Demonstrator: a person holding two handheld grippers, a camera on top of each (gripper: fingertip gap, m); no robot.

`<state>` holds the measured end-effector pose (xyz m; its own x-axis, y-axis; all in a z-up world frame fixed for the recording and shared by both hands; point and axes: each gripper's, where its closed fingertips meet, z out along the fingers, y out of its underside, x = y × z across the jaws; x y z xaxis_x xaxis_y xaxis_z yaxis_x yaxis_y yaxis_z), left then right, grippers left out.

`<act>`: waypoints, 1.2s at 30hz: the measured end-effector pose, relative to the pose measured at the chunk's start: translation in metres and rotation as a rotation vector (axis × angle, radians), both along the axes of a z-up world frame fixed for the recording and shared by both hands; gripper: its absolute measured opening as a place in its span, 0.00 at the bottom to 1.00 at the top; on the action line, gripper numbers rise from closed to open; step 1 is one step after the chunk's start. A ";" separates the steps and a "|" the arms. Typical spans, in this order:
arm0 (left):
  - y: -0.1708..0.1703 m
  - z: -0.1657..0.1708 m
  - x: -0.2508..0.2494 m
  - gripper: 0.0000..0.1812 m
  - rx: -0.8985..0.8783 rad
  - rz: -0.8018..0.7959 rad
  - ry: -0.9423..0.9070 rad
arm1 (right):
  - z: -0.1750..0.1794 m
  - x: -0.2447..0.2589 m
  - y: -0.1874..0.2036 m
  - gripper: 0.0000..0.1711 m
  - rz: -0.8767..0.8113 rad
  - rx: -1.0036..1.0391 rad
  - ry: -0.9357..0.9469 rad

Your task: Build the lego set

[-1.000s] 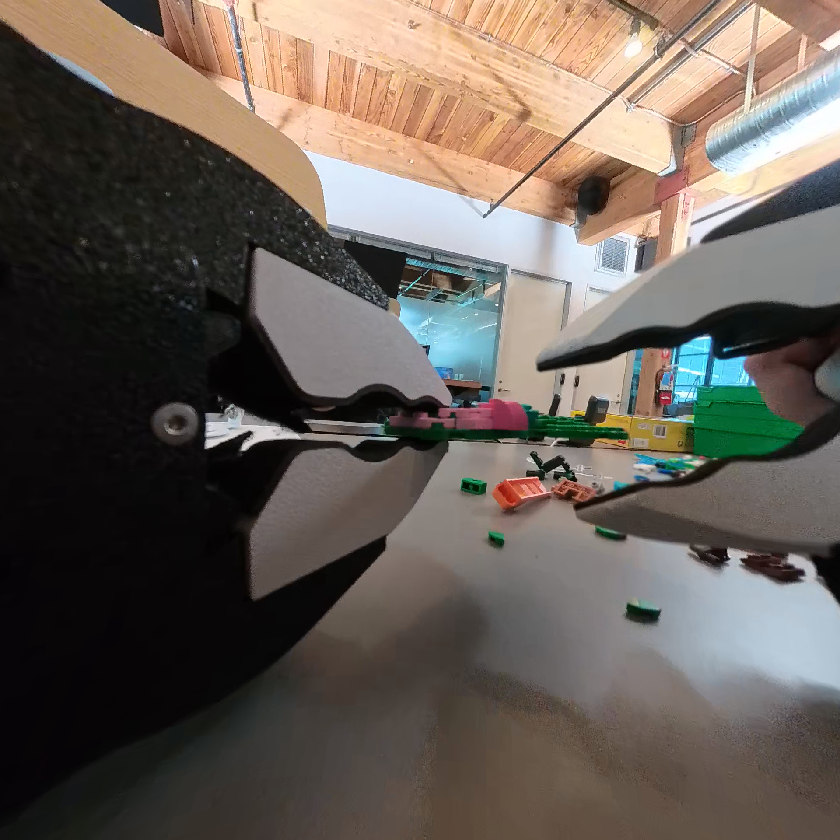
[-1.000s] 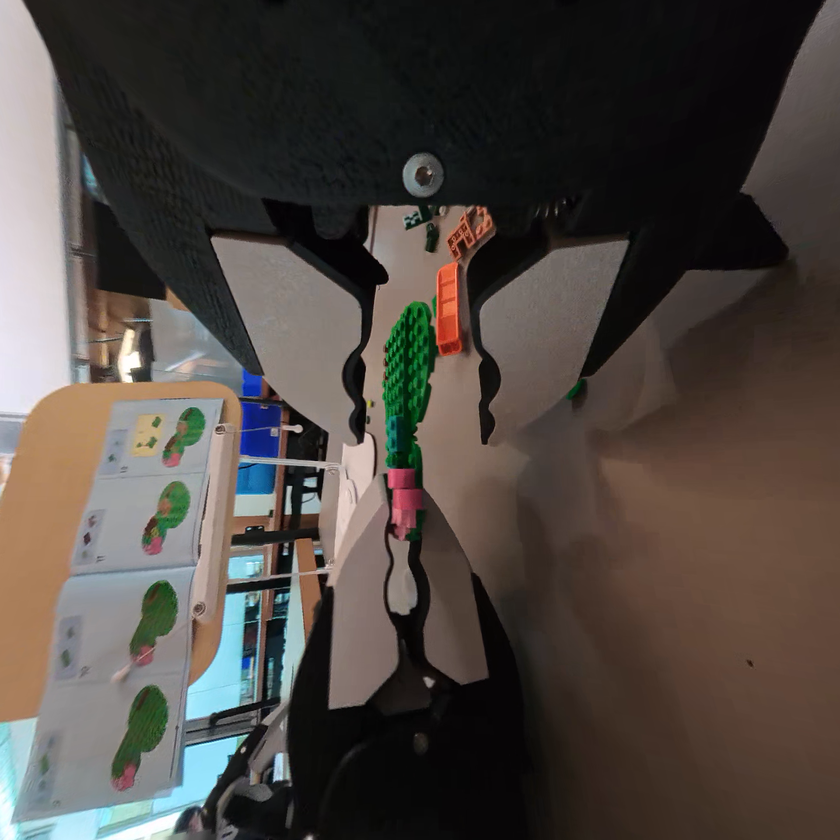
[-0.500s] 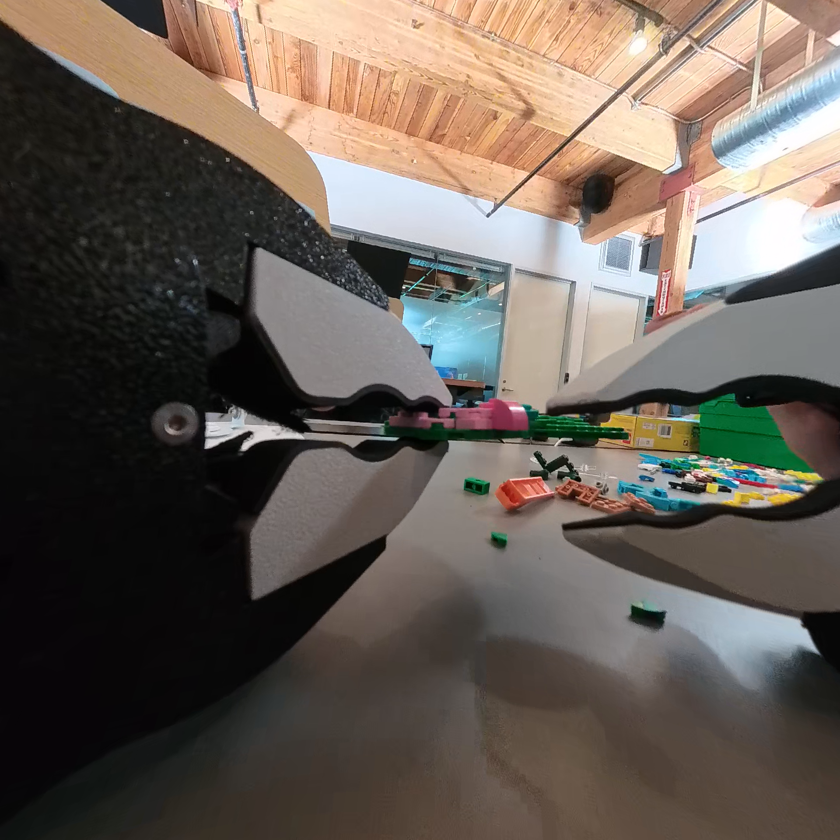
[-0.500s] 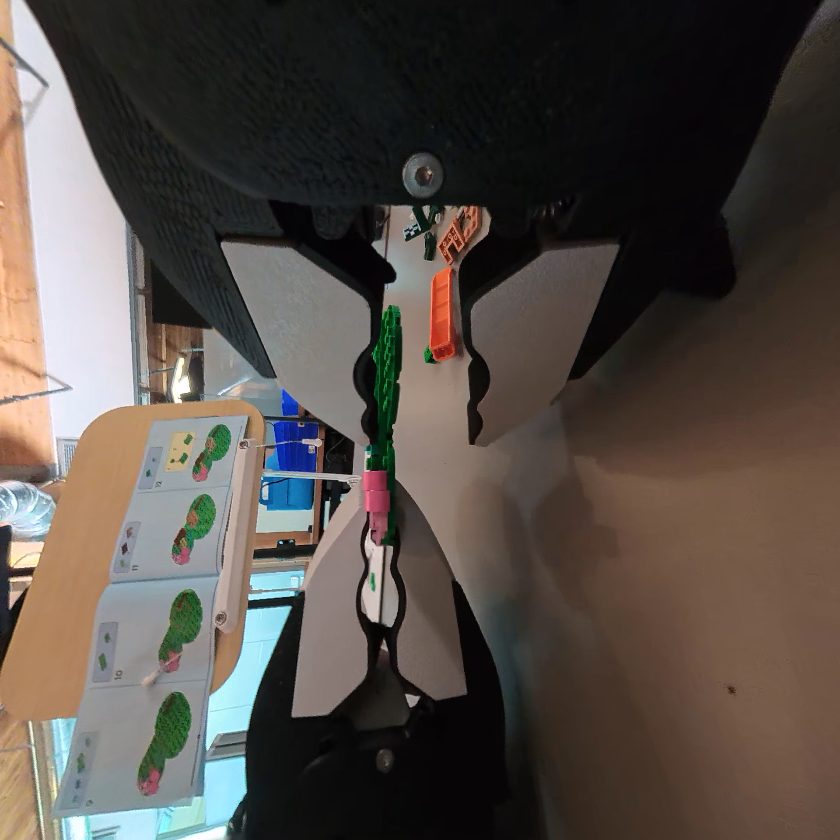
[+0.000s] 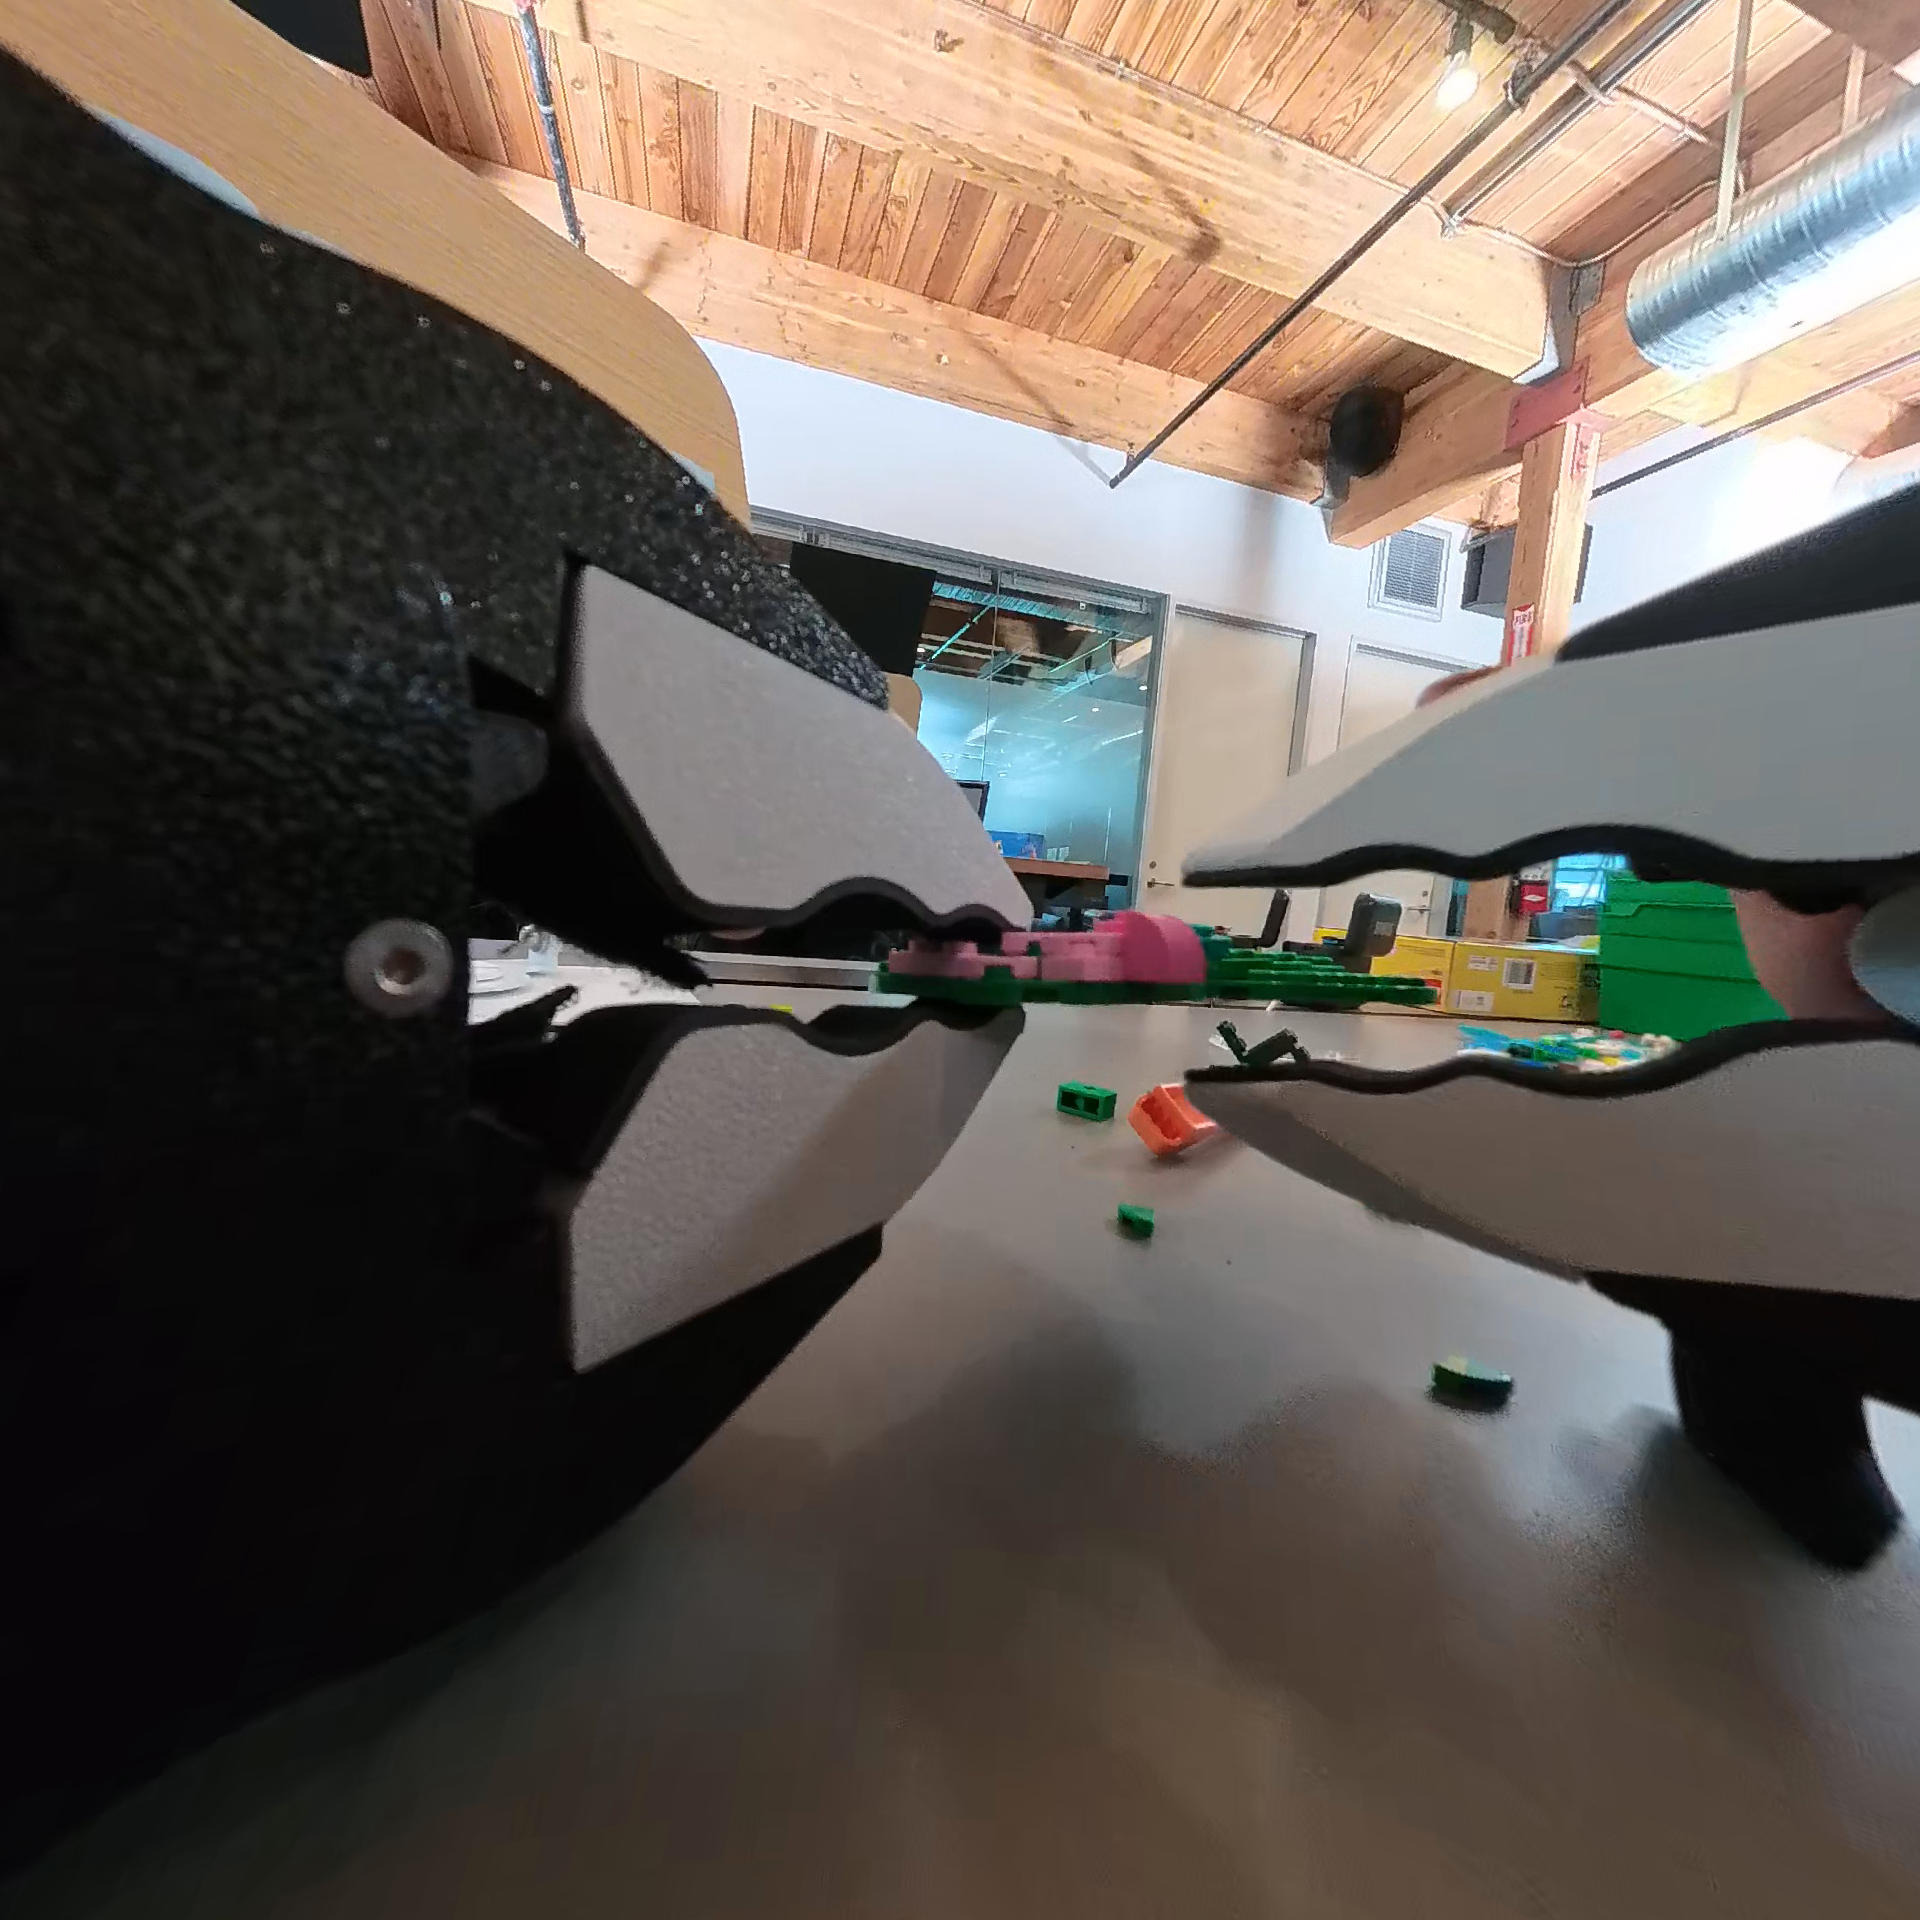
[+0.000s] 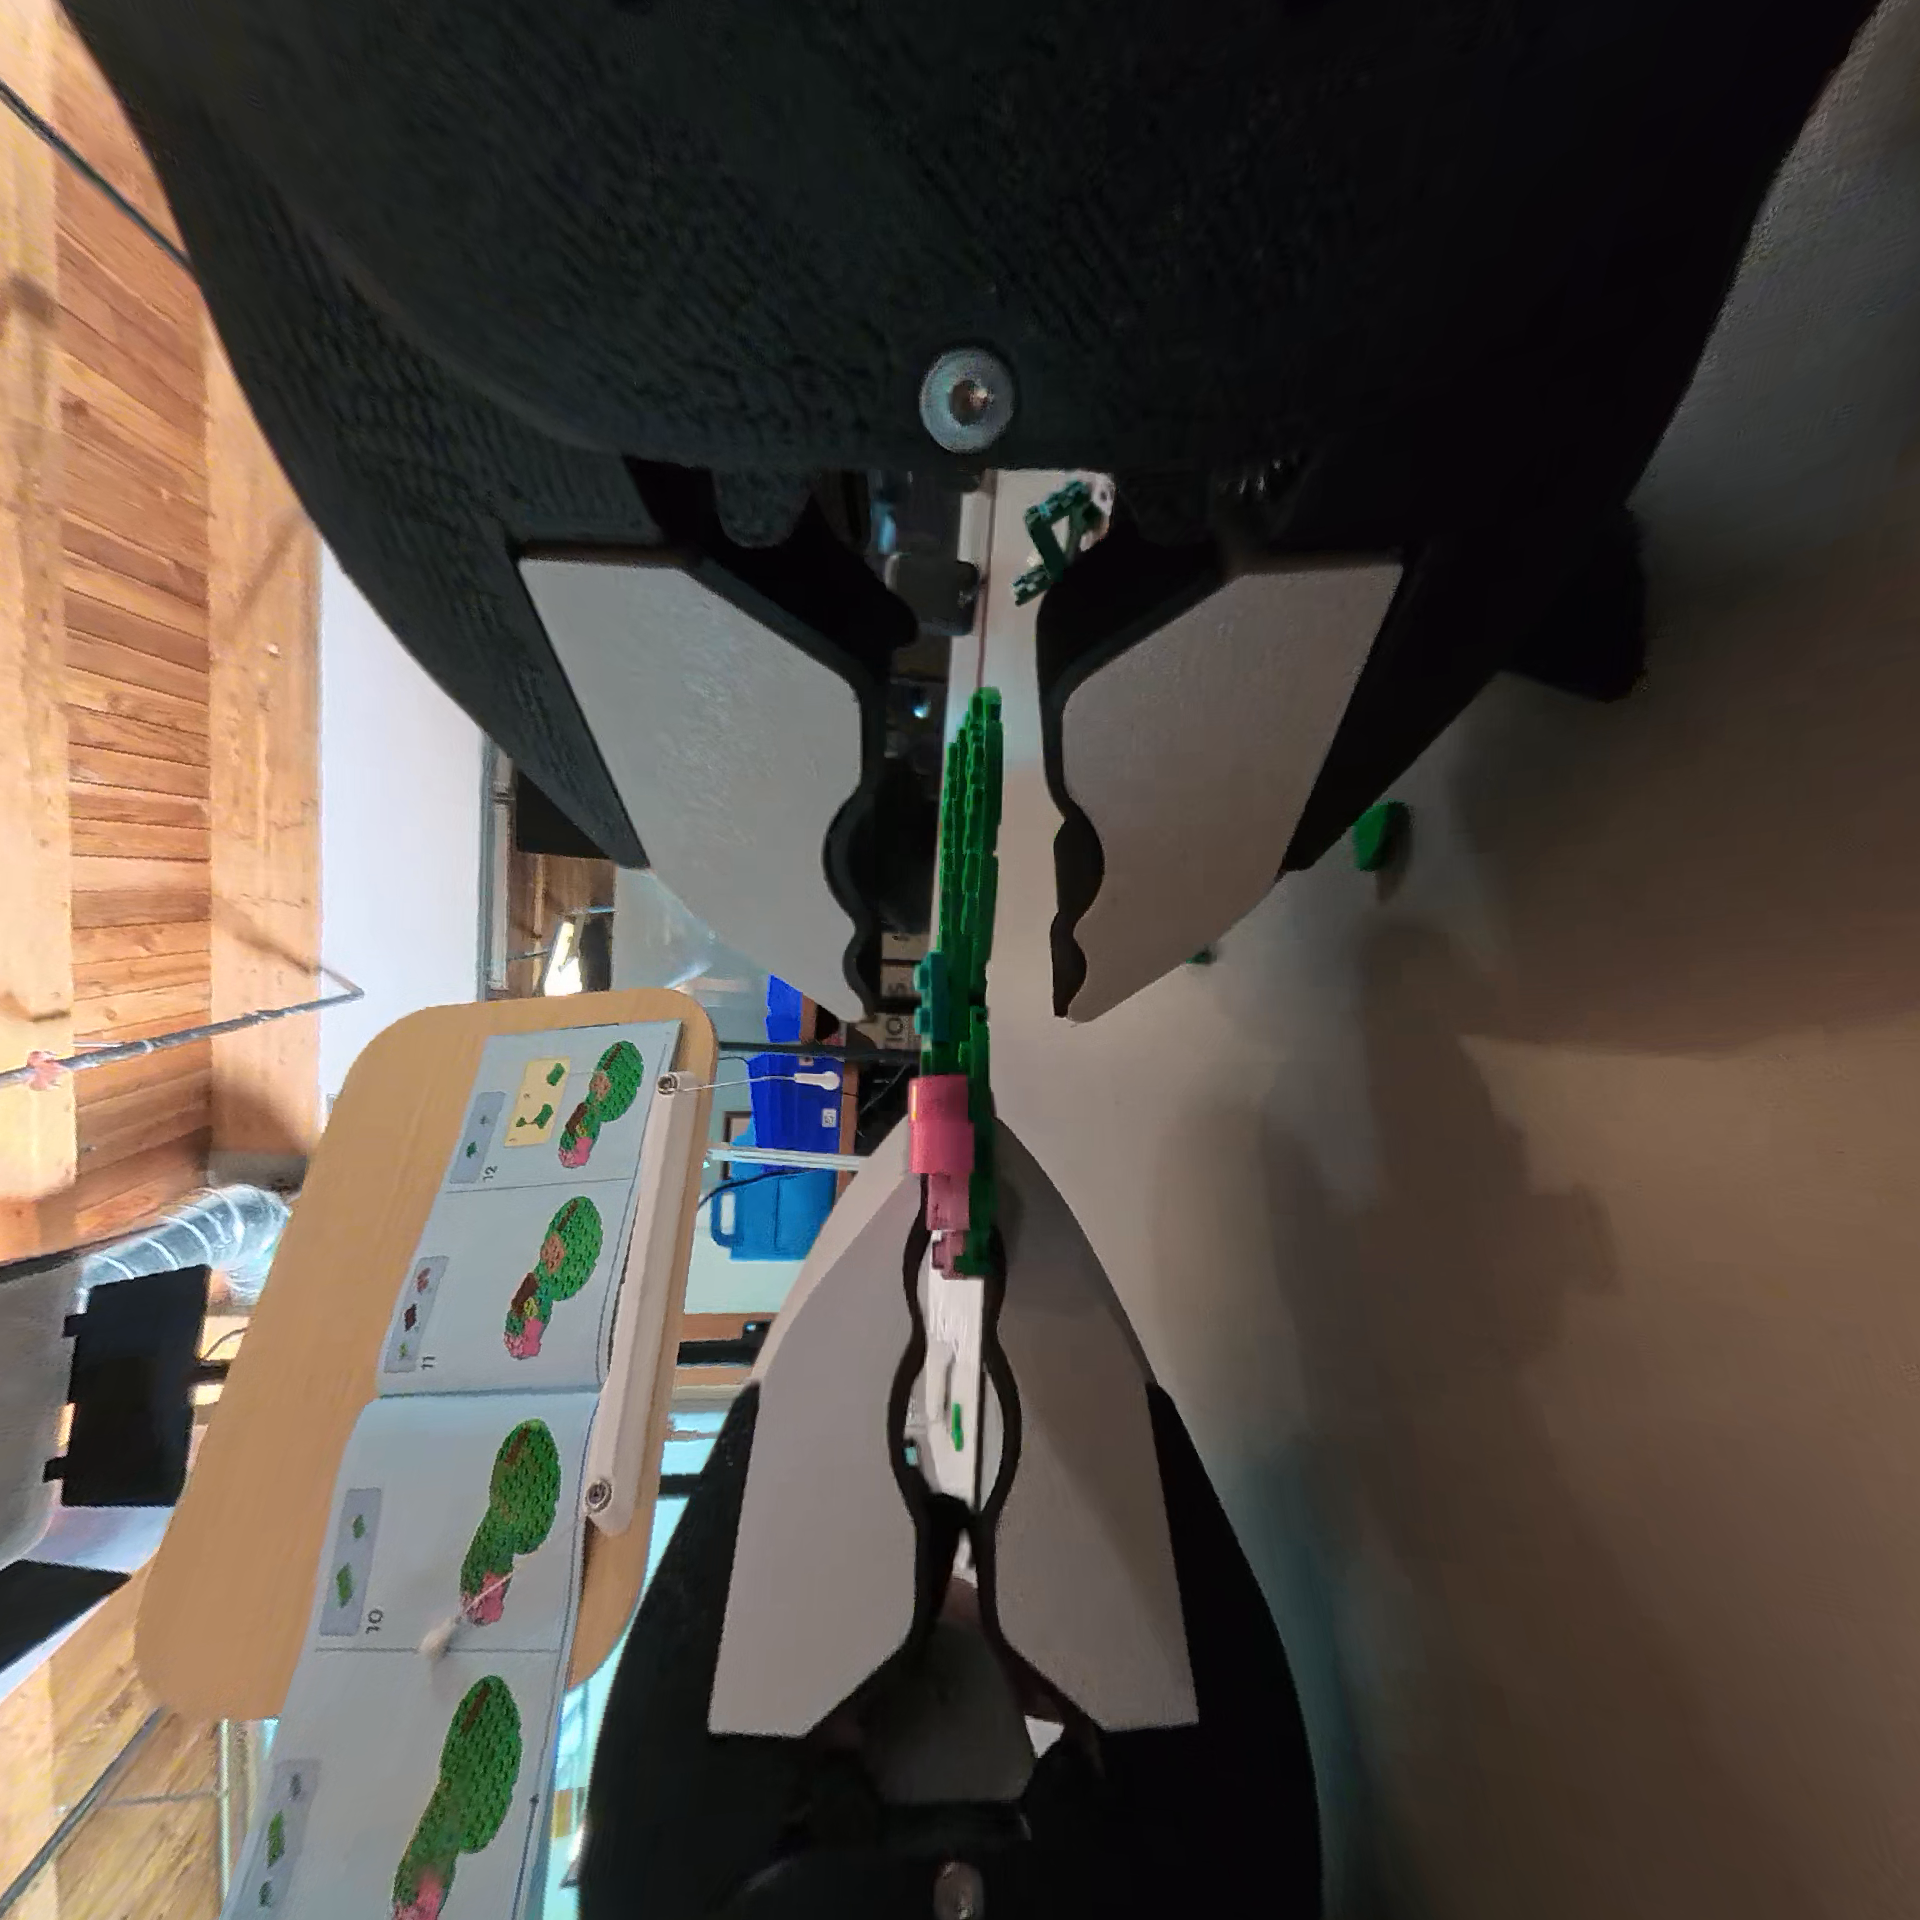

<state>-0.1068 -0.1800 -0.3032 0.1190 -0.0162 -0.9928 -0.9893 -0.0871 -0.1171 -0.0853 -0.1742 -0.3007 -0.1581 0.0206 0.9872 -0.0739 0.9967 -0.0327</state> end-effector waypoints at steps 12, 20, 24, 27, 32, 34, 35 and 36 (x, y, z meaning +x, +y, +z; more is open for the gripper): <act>-0.001 -0.002 0.005 0.04 -0.018 -0.019 -0.009 | 0.000 -0.009 0.005 0.08 -0.071 0.142 0.068; -0.002 -0.002 0.010 0.04 -0.027 -0.038 -0.008 | -0.001 -0.007 0.005 0.07 -0.048 0.070 0.016; -0.002 -0.005 0.012 0.04 -0.043 -0.045 -0.004 | -0.003 -0.006 0.005 0.06 -0.035 0.076 -0.010; -0.002 -0.005 0.012 0.04 -0.048 -0.043 -0.004 | -0.004 -0.006 0.006 0.06 -0.036 0.080 -0.007; -0.001 0.002 0.006 0.04 -0.003 -0.018 -0.020 | 0.004 -0.004 0.009 0.09 0.009 -0.073 -0.028; -0.002 0.004 -0.002 0.04 0.015 0.005 -0.003 | 0.014 -0.001 0.023 0.17 -0.012 -0.194 -0.045; -0.002 0.006 -0.006 0.04 0.027 0.016 0.000 | 0.017 0.003 0.028 0.18 0.001 -0.258 -0.068; -0.002 0.006 -0.008 0.04 0.025 0.026 -0.001 | 0.018 0.008 0.031 0.17 0.034 -0.310 -0.101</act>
<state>-0.1151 -0.1817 -0.2976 0.1197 0.0115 -0.9927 -0.9866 -0.1101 -0.1202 -0.0777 -0.1434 -0.2825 -0.2610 0.3113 0.9138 -0.0874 0.9351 -0.3435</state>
